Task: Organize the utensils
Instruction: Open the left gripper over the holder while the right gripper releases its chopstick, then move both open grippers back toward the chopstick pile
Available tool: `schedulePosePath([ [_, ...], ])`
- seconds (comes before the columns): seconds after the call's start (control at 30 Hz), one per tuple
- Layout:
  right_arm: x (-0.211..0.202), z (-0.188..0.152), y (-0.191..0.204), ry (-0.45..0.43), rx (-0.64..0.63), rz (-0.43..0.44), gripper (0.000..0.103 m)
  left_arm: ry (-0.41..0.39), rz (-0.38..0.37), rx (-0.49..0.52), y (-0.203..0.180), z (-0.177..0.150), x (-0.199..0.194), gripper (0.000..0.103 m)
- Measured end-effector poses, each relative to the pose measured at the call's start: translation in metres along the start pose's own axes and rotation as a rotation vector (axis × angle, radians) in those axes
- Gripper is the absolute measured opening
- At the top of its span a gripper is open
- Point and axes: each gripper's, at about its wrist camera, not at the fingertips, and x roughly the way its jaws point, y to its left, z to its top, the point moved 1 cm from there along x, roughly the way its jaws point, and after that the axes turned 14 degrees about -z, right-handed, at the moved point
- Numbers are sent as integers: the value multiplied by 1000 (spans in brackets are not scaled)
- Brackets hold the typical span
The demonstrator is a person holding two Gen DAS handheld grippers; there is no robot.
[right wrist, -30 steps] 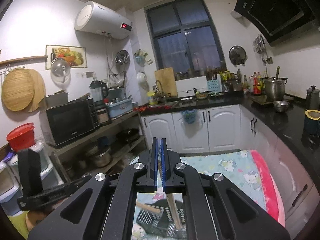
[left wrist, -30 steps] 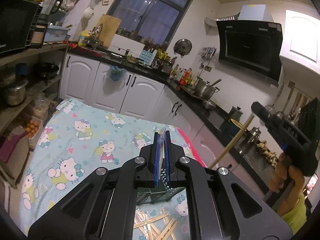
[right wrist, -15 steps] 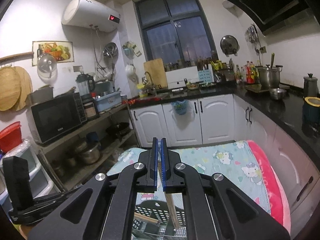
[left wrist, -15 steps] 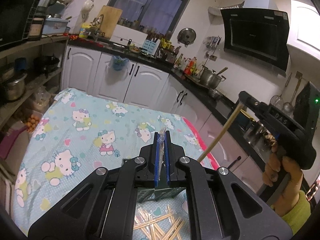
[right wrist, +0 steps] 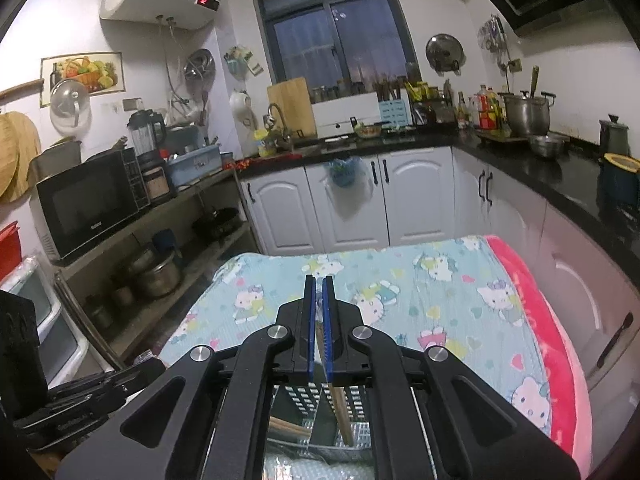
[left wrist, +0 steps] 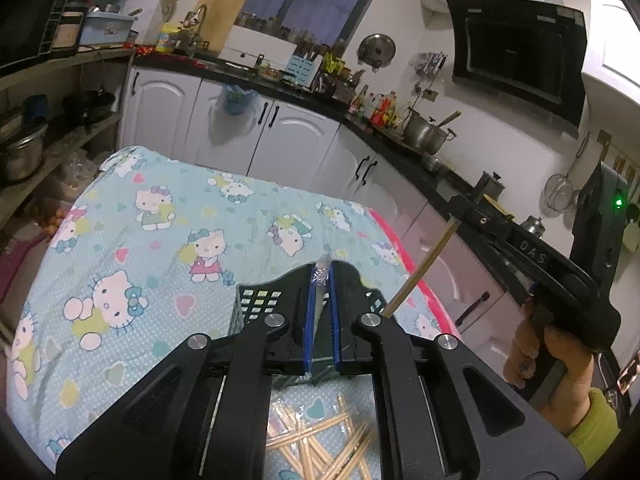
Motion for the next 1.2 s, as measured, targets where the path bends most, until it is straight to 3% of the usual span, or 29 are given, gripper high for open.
schedulePosePath([
  [0.03,1,-2,-1,7,2,-5,17,3,5,0,1,-1,1,3],
  [0.07,1,-3,-2,12,8,-10,35,5,15,2,3,-2,1,12],
  [0.1,0,-4,-5,10,17,-11,41,4,19,1,4,-3,0,29],
  [0.17,-5,-6,-9,0,34,-13,44,-7,23,-5,6,-4,-5,41],
  [0.23,-9,-7,-14,-3,39,-17,50,-20,25,-5,5,-3,-10,46],
  [0.3,-18,-8,-18,-17,47,-23,58,-46,28,-4,4,-1,-19,62],
  [0.47,-39,-8,-24,-54,40,-29,69,-117,29,-4,-1,5,-43,92],
  [0.57,-52,-10,-28,-69,40,-31,76,-146,23,-7,-4,7,-56,92],
  [1.2,-102,-42,-24,-71,-12,-8,80,-173,31,-17,-7,-20,-99,92],
])
